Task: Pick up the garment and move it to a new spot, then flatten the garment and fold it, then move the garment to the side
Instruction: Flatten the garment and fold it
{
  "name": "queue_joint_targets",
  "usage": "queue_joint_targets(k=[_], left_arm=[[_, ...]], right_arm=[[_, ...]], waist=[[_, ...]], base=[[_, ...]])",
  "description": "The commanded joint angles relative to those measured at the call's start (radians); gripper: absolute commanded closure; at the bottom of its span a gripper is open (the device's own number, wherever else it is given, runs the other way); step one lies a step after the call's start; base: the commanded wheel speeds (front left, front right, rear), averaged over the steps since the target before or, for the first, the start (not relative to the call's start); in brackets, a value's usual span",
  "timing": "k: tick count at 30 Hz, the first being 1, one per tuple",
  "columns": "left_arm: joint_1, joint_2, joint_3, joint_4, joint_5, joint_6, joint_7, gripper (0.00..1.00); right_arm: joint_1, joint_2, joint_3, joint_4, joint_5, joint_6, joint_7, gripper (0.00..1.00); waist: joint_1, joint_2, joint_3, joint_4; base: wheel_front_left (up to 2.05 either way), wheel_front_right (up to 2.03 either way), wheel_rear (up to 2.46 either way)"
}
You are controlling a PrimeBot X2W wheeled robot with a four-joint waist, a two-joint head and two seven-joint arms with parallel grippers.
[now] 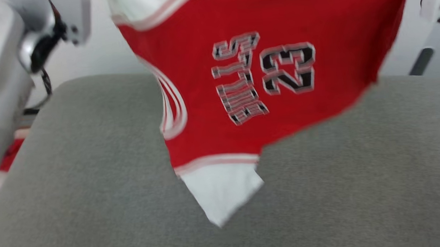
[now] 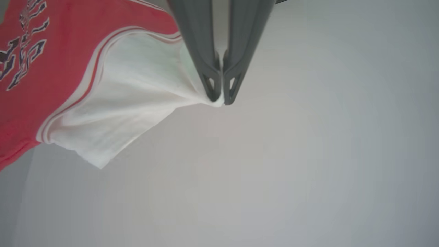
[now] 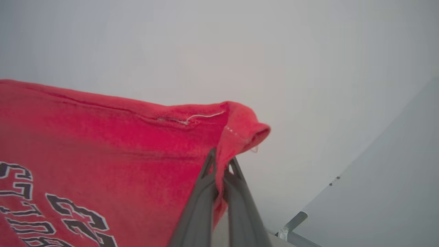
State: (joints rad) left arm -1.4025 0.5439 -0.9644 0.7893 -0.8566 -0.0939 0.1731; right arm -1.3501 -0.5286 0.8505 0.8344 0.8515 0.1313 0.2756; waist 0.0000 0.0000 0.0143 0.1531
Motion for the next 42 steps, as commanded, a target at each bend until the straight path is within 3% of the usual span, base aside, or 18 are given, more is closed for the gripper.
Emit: queue_joint_targets(k=[1, 12, 25, 32, 38, 42], left_arm=[[-0.041, -0.016, 0.004, 0.050, 0.018, -0.005, -0.033, 1.00], [-0.211, -0.073, 0.002, 0.233, 0.074, -0.018, -0.188, 1.00], [-0.378, -0.104, -0.004, 0.381, 0.077, -0.031, -0.241, 1.00], [-0.514, -0.128, -0.010, 0.418, 0.111, 0.021, -0.304, 1.00], [-0.663, -0.184, 0.016, 0.429, 0.115, 0.086, -0.382, 1.00], [-0.751, -0.231, 0.039, 0.416, 0.109, 0.107, -0.418, 1.00]], right_arm=[[-0.022, 0.015, -0.002, 0.023, -0.001, -0.001, -0.023, 1.00], [-0.096, 0.036, 0.024, 0.064, 0.023, -0.001, -0.095, 1.00], [-0.182, 0.049, 0.063, 0.075, 0.060, -0.001, -0.145, 1.00], [-0.303, 0.067, 0.054, 0.147, 0.000, -0.001, -0.269, 1.00], [-0.440, 0.106, 0.029, 0.278, -0.109, -0.001, -0.467, 1.00], [-0.541, 0.126, 0.003, 0.348, -0.181, -0.001, -0.529, 1.00]], waist=[[0.0000, 0.0000, -0.022, -0.049], [0.0000, 0.0000, -0.002, -0.103], [0.0000, 0.0000, 0.108, -0.148], [0.0000, 0.0000, 0.296, -0.169], [0.0000, 0.0000, 0.442, -0.159], [0.0000, 0.0000, 0.544, -0.138]], base=[[0.00, 0.00, 0.00], [0.00, 0.00, 0.00], [0.00, 0.00, 0.00], [0.00, 0.00, 0.00], [0.00, 0.00, 0.00], [0.00, 0.00, 0.00]])
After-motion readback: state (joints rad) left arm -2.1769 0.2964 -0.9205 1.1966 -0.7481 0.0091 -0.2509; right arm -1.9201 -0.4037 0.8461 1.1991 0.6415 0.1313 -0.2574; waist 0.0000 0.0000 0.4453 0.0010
